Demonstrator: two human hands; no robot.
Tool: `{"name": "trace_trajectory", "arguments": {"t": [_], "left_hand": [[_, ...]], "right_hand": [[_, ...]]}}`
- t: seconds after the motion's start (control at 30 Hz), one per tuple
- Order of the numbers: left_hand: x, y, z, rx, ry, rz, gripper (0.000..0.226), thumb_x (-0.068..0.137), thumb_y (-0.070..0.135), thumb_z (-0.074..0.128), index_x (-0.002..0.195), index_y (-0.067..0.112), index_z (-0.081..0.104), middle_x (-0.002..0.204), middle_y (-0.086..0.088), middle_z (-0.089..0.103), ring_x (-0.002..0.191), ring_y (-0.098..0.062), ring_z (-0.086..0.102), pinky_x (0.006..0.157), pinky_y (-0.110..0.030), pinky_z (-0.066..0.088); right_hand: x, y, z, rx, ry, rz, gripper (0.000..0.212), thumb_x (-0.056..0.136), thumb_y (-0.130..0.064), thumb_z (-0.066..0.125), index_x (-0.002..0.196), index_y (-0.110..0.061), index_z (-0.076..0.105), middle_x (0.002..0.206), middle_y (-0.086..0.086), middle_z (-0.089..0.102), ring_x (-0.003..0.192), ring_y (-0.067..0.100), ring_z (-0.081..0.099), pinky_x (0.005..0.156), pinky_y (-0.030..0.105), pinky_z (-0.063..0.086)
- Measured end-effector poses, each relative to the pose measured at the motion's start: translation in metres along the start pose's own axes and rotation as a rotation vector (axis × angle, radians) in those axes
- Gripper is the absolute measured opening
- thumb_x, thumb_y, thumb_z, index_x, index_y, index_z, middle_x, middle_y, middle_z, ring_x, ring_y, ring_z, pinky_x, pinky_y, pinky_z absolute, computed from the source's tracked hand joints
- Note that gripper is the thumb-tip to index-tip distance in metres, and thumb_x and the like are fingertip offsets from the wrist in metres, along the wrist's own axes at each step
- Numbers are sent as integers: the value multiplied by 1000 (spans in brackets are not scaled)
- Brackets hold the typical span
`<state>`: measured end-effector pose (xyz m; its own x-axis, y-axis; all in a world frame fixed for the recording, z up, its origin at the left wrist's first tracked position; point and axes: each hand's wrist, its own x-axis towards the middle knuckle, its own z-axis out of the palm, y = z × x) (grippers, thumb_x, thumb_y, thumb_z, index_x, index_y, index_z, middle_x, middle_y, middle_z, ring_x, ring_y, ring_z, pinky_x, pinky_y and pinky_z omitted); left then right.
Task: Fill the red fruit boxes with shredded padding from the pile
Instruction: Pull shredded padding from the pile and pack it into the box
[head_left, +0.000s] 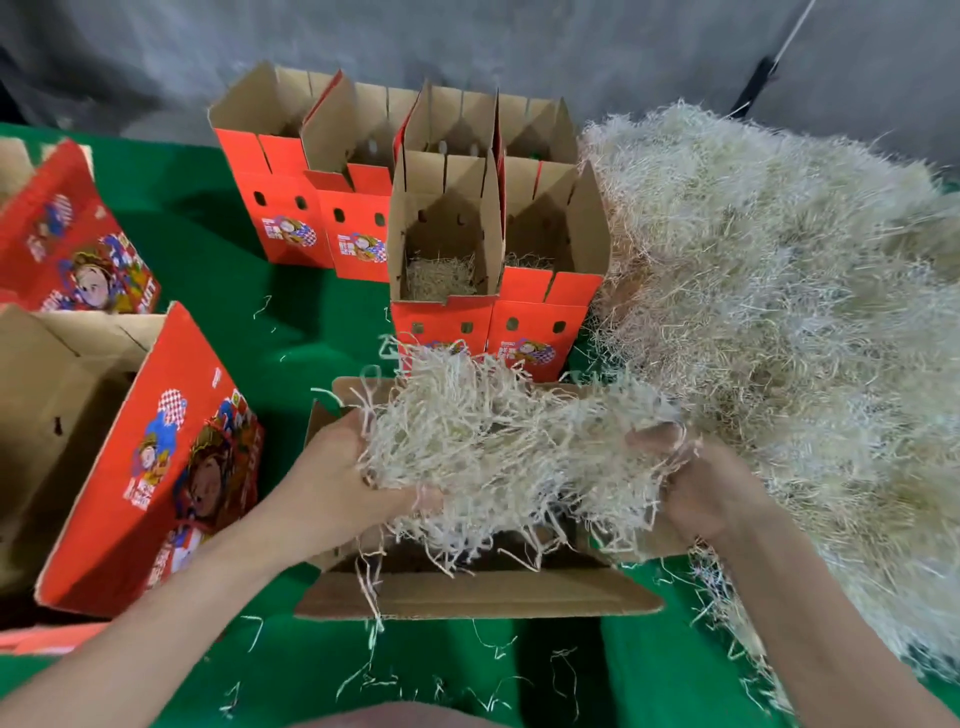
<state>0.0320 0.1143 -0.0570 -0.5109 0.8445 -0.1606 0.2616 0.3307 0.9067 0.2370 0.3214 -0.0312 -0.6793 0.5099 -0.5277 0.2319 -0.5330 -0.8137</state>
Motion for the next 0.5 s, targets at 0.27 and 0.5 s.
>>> {"name": "trace_trajectory", "arguments": {"t": [0.27,0.5], "left_hand": [[6,10,38,519,-230,32,85,52,80,59,119,28,49,148,12,22,137,-1,8,111,-24,17],[14,23,14,-522,218,-229,29,79,13,66,50,19,68,81,19,70,95,-9,56,86,-34,40]], "right_hand": [[7,14,63,-402,-58,0,58,69,-41,77,115,-22,48,108,-14,56,116,12,48,107,38,28],[1,14,45,-313,-79,-1,64,49,-31,81,108,-13,61,111,4,67,106,22,61,101,50,39]]}}
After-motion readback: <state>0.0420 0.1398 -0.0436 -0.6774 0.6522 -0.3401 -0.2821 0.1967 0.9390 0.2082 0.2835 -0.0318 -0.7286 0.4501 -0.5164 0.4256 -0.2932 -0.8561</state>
